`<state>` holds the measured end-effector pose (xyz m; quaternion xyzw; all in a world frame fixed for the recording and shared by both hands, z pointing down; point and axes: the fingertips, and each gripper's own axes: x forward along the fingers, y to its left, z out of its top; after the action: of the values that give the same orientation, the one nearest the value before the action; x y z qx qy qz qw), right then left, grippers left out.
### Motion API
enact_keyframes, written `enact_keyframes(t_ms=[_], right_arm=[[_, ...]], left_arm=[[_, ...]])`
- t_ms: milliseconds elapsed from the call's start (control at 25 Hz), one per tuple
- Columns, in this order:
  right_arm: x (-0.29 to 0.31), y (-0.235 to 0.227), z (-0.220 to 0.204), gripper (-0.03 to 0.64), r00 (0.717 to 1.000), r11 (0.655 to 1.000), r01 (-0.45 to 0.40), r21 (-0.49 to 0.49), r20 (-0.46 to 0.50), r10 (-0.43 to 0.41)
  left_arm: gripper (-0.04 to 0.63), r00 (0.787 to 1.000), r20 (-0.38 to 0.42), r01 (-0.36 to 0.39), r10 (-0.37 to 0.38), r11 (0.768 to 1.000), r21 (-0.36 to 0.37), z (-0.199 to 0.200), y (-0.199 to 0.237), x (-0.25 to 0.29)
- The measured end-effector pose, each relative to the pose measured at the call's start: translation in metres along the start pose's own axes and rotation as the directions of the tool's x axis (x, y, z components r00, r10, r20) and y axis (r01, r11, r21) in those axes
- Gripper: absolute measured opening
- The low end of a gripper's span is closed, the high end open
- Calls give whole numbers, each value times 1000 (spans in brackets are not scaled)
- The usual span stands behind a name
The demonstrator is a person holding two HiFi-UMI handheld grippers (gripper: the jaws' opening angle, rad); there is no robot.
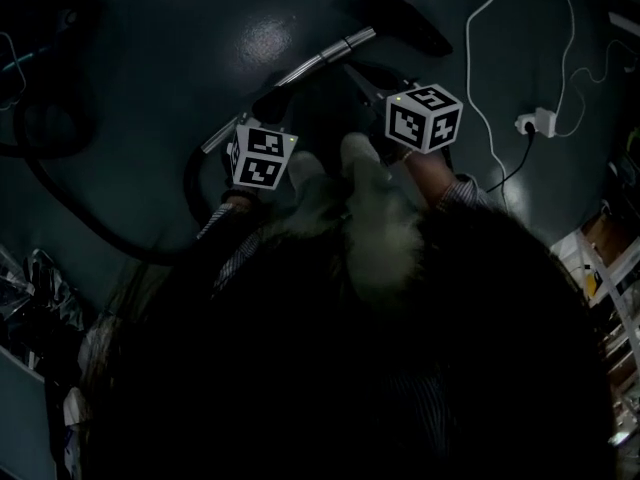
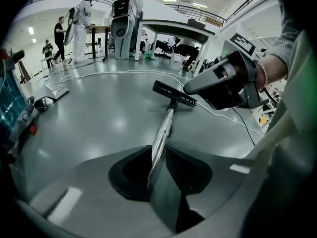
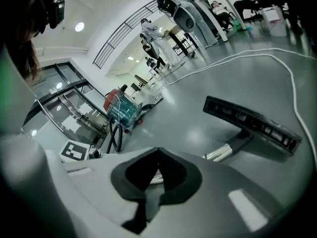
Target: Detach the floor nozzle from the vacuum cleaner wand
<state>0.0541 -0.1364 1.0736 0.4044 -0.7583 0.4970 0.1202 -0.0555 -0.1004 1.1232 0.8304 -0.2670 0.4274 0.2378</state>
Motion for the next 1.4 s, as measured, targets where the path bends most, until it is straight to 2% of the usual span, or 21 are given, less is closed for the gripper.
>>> enact_keyframes(t_ms=[120, 280, 360, 600, 720, 840, 960, 1120, 1240, 1400], right_arm=[[21, -11, -17, 2, 1000, 1000, -29, -4, -9, 29], [35, -24, -35, 2, 999, 999, -49, 23, -13, 49], [38, -31, -39, 2, 999, 998, -45, 45, -1, 45], [48, -39, -43, 2, 999, 996, -49, 69, 7, 48], [49, -42, -40, 2, 999, 997, -46, 67, 10, 46], [52, -46, -34, 2, 999, 996, -29, 80, 33, 27], [53, -40, -31, 2, 998, 996, -33, 89, 50, 29], [49, -19, -32, 2, 996, 994, -83, 67, 37, 81], [46, -13, -30, 2, 995, 994, -91, 58, 38, 88], [32, -6, -9, 2, 992, 993, -91, 80, 94, 83]], left_arm=[[133, 998, -57, 10, -5, 996, 85, -25, 1, 27], [179, 991, -133, 21, 10, 972, 233, -49, 6, 57], [202, 985, -172, 38, 9, 964, 264, -60, 8, 71], [204, 972, -234, 54, 27, 941, 333, -76, 14, 95], [202, 964, -266, 94, 0, 935, 341, -76, 11, 100], [202, 960, -280, 117, -24, 940, 320, -74, 12, 102], [184, 962, -269, 119, -37, 948, 295, -73, 13, 101], [184, 963, -267, 120, -39, 948, 294, -73, 12, 102], [184, 964, -264, 104, -25, 951, 291, -69, 14, 99], [184, 970, -243, 84, -14, 956, 280, -51, 14, 84]])
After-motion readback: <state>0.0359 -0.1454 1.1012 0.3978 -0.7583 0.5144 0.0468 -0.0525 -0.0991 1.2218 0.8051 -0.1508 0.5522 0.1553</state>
